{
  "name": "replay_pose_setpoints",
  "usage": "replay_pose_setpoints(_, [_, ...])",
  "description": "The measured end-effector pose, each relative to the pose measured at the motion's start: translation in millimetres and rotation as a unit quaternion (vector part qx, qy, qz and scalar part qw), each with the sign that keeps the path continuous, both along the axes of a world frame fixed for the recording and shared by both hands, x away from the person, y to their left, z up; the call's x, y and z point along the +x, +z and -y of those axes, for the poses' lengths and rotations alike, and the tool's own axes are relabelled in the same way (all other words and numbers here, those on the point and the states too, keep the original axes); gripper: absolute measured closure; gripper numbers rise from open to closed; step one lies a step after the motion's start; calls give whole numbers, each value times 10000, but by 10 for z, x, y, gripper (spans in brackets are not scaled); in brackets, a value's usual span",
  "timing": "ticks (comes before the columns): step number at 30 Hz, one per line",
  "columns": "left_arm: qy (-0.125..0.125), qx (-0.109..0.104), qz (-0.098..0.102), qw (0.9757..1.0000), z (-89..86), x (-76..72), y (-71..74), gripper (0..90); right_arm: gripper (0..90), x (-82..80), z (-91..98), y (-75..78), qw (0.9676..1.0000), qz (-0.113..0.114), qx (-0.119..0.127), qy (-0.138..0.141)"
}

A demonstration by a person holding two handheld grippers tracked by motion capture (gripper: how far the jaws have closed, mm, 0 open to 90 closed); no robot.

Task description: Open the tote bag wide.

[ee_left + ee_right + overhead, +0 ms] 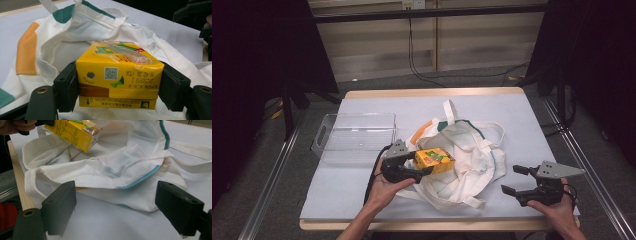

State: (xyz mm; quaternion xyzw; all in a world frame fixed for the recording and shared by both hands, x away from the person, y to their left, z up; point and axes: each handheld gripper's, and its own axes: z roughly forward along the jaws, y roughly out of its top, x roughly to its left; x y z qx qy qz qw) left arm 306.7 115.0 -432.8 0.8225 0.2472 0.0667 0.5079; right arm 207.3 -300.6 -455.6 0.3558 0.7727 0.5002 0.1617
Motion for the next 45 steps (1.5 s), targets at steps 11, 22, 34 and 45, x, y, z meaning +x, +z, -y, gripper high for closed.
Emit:
replay_pose_setpoints(11, [109,-239,-51,9996,-149,38,152,279,168,-8,13,5,10000,-5,32,6])
replay_pose_setpoints(22, [112,-296,-213,9993,-273,77,232,279,140,10,16,-2,9999,-61,82,-3])
replay_pose_setpoints(34, [269,-276,-173,9991,-440,114,368,279,122,12,29,8,9999,-40,92,-57])
replay_pose_setpoints(45, [317,-289,-149,9990,-640,138,505,279,123,15,24,6,10000,-29,70,-43])
